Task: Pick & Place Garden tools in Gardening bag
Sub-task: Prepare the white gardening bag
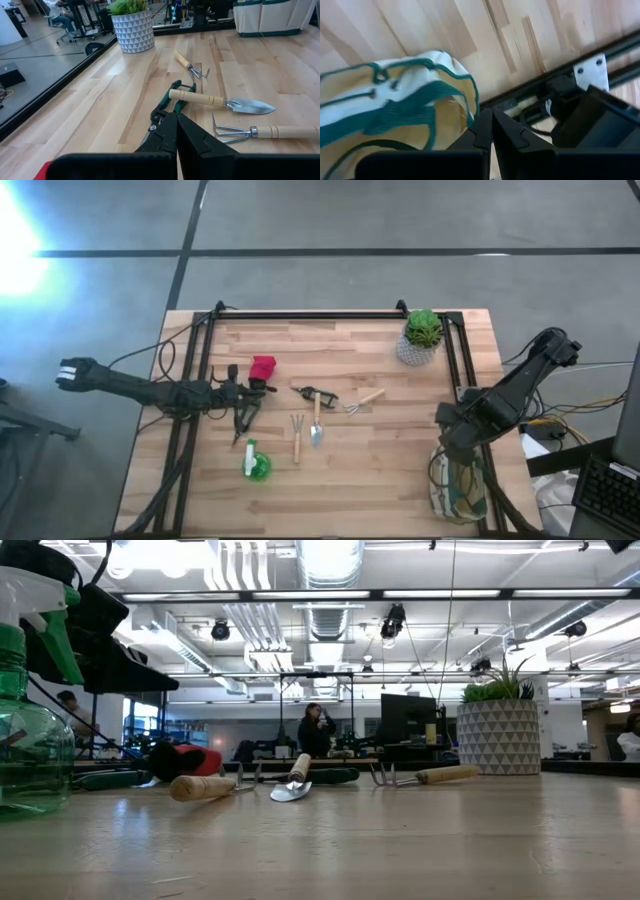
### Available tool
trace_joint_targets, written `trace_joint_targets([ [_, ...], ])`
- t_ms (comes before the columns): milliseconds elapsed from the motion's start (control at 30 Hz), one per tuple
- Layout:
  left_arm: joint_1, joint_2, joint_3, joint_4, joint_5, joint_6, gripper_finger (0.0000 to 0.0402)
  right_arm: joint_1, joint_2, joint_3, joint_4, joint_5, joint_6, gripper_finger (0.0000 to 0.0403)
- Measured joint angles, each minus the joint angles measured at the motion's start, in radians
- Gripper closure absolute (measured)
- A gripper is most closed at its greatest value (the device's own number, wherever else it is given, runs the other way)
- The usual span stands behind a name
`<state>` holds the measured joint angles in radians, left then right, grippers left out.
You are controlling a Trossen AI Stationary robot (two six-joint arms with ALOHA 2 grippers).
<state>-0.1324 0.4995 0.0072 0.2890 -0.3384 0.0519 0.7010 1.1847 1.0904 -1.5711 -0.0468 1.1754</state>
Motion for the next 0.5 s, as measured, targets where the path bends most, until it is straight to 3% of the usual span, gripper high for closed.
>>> trace_joint_targets([
  [167,0.0,0.0,0.0,0.0,0.0,0.0,0.0399,0.0,0.0,-0.027,0.0,-0.03,0.004,0.0375],
  [500,0.0,0.0,0.0,0.001,0.0,0.0,0.0399,0.009,0.0,-0.013,0.0,-0.038,-0.018,0.0278],
])
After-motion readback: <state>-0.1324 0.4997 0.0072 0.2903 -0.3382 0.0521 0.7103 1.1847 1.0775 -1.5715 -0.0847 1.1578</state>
